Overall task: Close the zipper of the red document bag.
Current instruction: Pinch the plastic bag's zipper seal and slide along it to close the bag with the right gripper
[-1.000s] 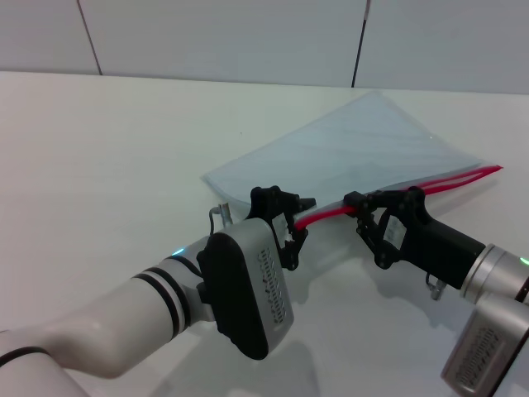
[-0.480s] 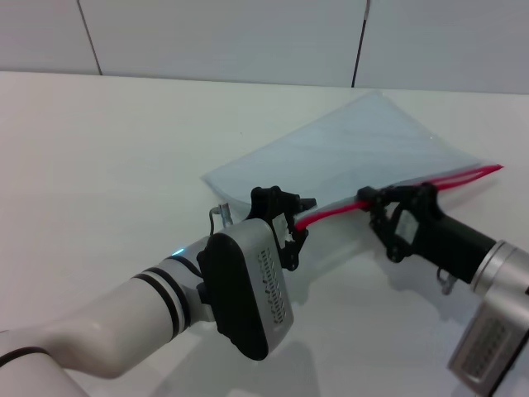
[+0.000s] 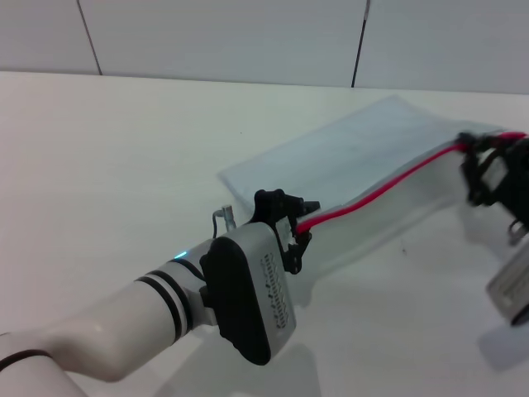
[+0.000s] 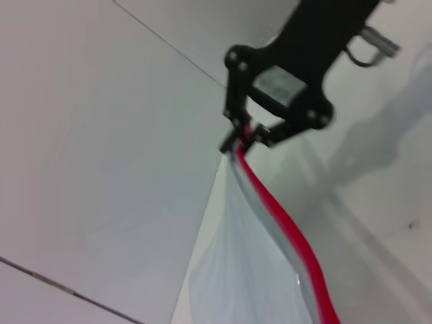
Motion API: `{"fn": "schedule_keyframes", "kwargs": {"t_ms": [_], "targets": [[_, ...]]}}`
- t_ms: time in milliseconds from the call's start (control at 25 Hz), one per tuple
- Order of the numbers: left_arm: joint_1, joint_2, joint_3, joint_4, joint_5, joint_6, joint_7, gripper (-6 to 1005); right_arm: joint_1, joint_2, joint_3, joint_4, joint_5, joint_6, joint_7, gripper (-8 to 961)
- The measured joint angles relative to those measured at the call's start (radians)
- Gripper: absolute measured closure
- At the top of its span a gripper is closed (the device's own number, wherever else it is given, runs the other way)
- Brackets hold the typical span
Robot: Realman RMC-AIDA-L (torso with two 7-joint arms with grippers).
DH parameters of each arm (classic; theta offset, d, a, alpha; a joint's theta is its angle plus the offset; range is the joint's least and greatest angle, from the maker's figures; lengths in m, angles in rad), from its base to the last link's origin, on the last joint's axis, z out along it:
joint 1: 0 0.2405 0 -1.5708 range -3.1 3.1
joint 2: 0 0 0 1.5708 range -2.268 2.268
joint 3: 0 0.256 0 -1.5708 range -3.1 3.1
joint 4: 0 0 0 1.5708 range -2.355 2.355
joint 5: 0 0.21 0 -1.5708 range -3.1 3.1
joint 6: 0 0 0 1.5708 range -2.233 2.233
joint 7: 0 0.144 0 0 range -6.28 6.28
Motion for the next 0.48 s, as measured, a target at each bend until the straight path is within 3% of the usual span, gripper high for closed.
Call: {"fn": "schedule_keyframes", "kwargs": {"t_ms": [200, 480], "targets": [[-0.002, 0.001, 0.005, 0.000, -0.002, 0.000, 0.001, 882, 0.003, 0.001, 0.143, 0.000, 0.083, 0.047, -0.108, 808], [-0.002, -0.003, 0.006, -0.024, -0.003, 0.000, 0.001, 860, 0.004, 0.002, 0.159, 0.047, 0.166, 0.049, -0.180, 780]]}}
